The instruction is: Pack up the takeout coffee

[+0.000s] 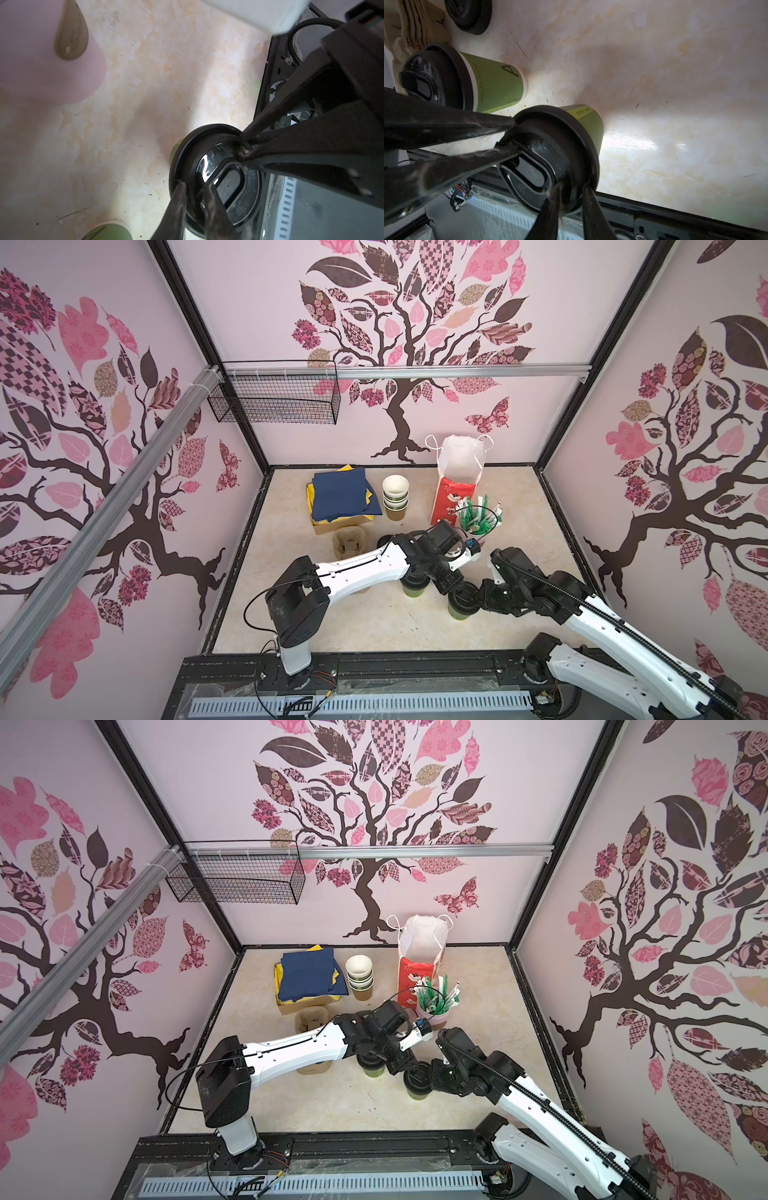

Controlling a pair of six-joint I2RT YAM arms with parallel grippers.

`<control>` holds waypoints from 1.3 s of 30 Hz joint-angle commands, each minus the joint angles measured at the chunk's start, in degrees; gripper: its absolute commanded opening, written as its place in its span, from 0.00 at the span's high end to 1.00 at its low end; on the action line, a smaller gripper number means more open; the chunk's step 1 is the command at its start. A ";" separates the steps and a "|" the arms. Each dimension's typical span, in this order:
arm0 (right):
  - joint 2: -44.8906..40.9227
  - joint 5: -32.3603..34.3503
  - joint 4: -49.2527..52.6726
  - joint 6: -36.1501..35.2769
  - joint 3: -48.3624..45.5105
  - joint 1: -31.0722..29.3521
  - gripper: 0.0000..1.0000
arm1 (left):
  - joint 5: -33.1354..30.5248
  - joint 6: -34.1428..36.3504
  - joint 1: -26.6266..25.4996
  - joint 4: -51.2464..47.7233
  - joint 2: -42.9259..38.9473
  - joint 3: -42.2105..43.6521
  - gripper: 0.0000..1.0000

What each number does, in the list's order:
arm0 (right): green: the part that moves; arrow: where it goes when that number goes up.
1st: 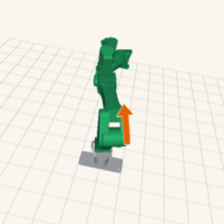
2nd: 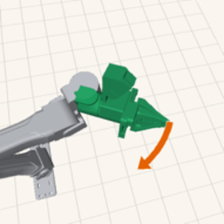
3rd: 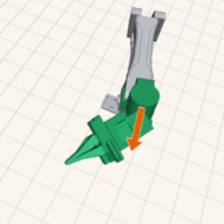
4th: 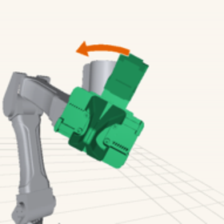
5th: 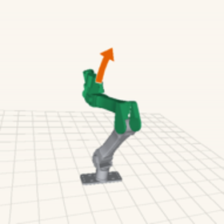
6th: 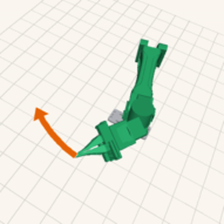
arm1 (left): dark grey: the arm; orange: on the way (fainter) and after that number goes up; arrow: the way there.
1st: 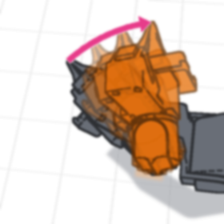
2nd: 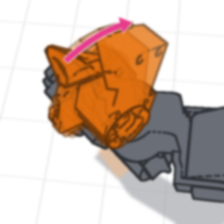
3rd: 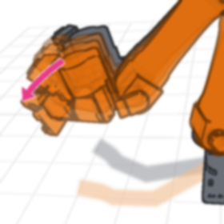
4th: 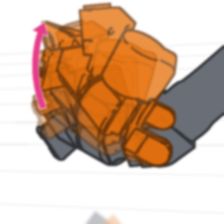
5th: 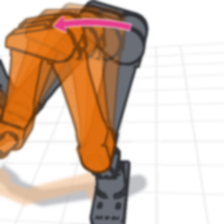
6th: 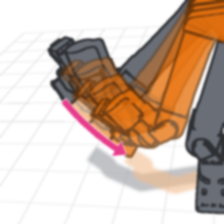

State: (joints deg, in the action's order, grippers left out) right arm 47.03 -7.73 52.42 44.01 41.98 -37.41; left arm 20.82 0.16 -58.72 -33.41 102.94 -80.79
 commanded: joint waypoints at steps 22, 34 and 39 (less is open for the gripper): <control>-1.42 8.34 10.25 6.86 3.93 0.23 0.73 | -2.45 1.39 0.06 -3.06 2.82 -3.84 0.81; 0.90 6.09 7.77 6.43 4.52 1.37 0.75 | -2.45 1.51 0.03 -2.98 2.80 -3.77 0.81; 1.66 6.11 5.90 4.88 4.34 3.76 0.78 | -2.54 1.66 0.06 -3.01 2.88 -3.74 0.81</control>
State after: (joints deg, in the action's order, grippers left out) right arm 48.07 -1.74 57.25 44.31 45.69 -35.09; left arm 19.57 0.93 -58.72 -34.79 104.14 -82.96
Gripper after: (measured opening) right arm 0.224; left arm 0.195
